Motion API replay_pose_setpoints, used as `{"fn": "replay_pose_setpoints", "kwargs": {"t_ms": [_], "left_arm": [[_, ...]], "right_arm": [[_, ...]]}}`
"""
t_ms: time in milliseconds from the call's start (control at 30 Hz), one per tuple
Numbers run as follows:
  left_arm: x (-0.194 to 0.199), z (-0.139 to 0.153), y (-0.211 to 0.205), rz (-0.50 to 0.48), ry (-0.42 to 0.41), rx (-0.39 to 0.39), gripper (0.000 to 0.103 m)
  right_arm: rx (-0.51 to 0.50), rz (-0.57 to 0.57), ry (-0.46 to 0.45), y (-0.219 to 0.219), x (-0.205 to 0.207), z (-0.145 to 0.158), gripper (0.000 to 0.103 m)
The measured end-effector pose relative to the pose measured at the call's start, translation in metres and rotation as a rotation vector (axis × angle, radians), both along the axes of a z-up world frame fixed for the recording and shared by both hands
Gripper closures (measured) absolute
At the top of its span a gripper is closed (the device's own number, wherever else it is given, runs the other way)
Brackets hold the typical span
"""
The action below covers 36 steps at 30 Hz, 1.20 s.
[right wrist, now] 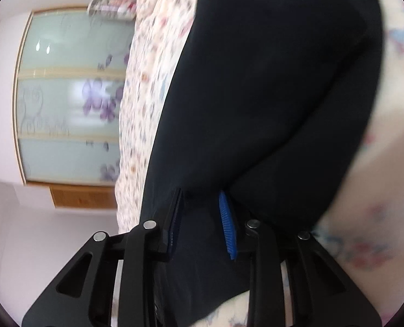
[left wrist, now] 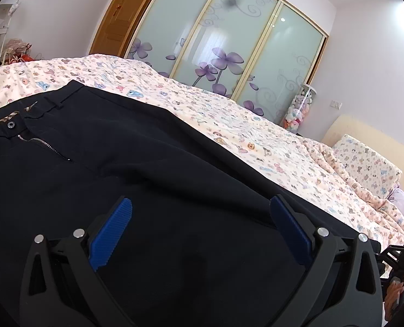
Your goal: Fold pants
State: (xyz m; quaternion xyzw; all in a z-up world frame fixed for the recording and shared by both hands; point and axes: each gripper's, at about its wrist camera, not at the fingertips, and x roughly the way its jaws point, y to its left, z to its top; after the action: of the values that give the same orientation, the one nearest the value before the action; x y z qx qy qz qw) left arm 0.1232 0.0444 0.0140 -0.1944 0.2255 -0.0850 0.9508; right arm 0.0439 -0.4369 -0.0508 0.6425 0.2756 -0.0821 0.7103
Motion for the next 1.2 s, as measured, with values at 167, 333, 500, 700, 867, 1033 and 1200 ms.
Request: {"fn": "replay_pose_setpoints", "kwargs": {"t_ms": [167, 333, 500, 700, 867, 1033, 1200], "left_arm": [[0.001, -0.001, 0.000, -0.001, 0.008, -0.001, 0.002], [0.003, -0.002, 0.000, -0.004, 0.019, 0.000, 0.002], [0.006, -0.005, 0.001, -0.021, 0.038, -0.020, 0.002], [0.010, -0.010, 0.007, -0.102, 0.103, -0.146, 0.002], [0.027, 0.011, 0.040, -0.085, 0.140, -0.250, 0.002], [0.084, 0.037, 0.085, -0.021, 0.199, -0.252, 0.002], [0.162, 0.044, 0.121, 0.071, 0.304, -0.271, 0.002]], "right_arm": [[-0.006, -0.110, -0.027, -0.011, -0.013, -0.001, 0.074], [-0.035, -0.135, -0.028, -0.015, -0.008, -0.006, 0.074], [-0.209, -0.133, -0.114, -0.018, -0.012, 0.023, 0.099], [-0.326, -0.194, -0.229, -0.023, -0.048, 0.038, 0.099], [-0.289, -0.210, -0.184, -0.027, -0.049, 0.005, 0.099], [-0.338, -0.189, -0.181, -0.024, -0.048, 0.004, 0.099], [-0.355, -0.169, -0.154, -0.024, -0.041, -0.003, 0.099]]}}
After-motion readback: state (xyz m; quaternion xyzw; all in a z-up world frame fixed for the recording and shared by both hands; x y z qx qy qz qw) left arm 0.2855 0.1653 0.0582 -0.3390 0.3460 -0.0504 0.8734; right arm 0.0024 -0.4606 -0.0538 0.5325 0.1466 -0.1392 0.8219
